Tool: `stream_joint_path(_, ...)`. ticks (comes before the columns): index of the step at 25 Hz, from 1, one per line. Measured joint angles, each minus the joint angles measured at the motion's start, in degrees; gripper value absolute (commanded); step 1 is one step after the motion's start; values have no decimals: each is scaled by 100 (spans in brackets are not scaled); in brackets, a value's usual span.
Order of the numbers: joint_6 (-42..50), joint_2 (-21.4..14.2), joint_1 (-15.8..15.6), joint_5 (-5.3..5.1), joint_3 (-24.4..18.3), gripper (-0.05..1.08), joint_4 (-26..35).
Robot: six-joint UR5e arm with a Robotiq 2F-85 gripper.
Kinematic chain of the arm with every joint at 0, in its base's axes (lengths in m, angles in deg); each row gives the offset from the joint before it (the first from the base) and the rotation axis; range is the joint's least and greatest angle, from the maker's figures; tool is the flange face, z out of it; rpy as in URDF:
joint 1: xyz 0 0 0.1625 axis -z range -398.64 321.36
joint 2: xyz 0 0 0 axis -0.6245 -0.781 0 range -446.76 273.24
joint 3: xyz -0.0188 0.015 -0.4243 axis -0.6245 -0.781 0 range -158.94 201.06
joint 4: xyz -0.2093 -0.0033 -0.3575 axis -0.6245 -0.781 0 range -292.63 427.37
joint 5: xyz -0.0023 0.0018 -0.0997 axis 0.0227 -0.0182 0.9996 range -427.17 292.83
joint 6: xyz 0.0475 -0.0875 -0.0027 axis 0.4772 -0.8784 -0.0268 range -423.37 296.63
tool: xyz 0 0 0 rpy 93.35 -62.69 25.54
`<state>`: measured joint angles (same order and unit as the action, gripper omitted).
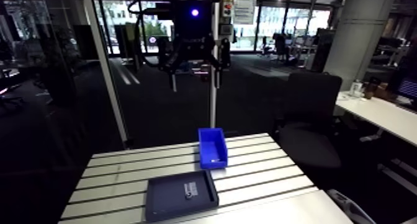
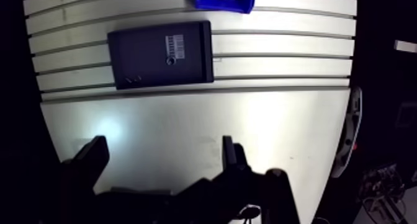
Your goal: Pick up the M10 bolt from the tray and put it into the blue bin.
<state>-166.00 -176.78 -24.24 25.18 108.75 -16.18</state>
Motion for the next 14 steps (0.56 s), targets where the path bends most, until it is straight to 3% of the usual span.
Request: stream_joint_path(14,69,84,-47,-6,-25,1,-25)
